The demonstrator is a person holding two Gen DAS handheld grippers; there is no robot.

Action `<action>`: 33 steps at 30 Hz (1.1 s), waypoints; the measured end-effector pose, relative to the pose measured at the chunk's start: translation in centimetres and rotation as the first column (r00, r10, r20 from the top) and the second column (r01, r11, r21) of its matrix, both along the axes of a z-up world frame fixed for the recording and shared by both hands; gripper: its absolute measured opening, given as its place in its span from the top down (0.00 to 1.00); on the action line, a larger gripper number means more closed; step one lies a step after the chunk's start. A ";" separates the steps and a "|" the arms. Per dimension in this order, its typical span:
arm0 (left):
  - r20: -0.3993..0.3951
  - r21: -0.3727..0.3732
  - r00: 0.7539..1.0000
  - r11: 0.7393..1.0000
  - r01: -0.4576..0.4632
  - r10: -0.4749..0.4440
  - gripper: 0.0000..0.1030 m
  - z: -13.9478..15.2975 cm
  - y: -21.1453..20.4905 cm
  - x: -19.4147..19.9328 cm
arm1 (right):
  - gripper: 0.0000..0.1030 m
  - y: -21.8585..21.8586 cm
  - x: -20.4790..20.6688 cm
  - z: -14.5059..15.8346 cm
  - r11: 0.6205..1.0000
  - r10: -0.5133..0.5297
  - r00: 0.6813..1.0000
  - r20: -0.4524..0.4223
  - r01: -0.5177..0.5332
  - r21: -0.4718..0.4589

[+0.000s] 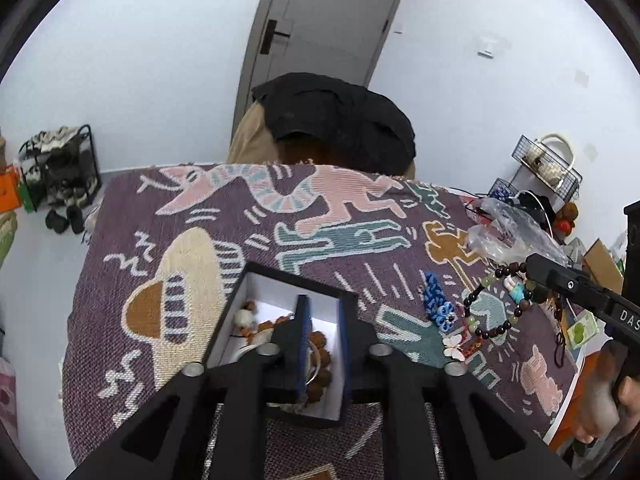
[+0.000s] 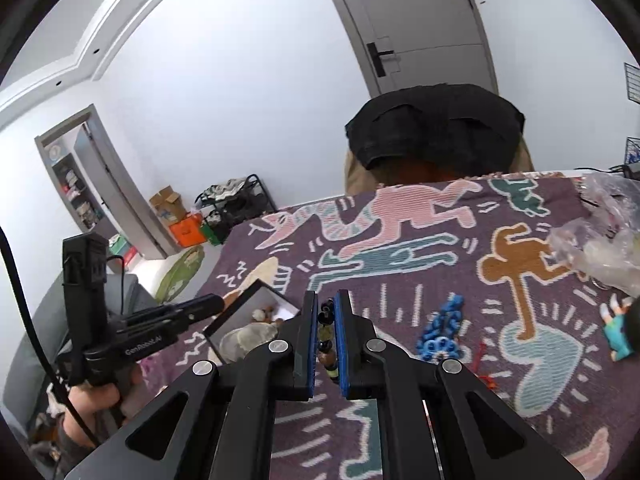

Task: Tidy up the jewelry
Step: 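Carry both pieces to the black box and open the left tool over it, then open the right tool to drop the beaded bracelet into the box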

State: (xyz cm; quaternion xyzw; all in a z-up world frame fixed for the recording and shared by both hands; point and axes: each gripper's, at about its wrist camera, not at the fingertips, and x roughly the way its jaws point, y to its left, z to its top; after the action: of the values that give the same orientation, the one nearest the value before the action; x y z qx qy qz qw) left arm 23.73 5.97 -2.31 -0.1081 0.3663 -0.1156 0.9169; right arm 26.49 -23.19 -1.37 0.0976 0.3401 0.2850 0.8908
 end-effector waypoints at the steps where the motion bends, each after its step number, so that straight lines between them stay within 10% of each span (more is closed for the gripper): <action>1: 0.005 -0.002 1.000 1.000 -0.014 0.014 0.58 0.0 0.5 -0.3 | 0.91 0.5 0.1 0.0 1.000 0.008 1.000 -0.002 -0.008 0.000; 4: 0.053 0.008 0.997 0.999 -0.048 0.048 0.30 0.4 1.6 -1.4 | 0.91 2.1 0.3 0.0 0.999 0.035 0.999 -0.003 -0.035 0.002; 20: 0.175 0.015 0.973 0.987 -0.158 0.153 0.12 2.7 6.5 -6.1 | 0.89 10.0 1.2 -0.3 0.981 0.186 0.982 -0.040 -0.183 0.065; 24: 0.184 -0.004 0.966 0.982 -0.186 0.184 0.10 3.2 7.1 -6.8 | 0.36 10.0 1.6 -0.7 0.982 0.174 0.981 -0.079 -0.168 0.084; 33: 0.259 -0.013 0.944 0.978 -0.208 0.204 0.08 4.7 6.0 -8.1 | 0.32 5.7 0.0 -1.4 0.999 0.048 0.997 -0.064 -0.047 0.016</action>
State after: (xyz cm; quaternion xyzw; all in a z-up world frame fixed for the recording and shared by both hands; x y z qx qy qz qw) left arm 15.61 11.93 2.39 -0.1230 0.2309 -0.0297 0.9647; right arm 26.45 -17.52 -2.82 0.1051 0.3690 0.3052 0.8716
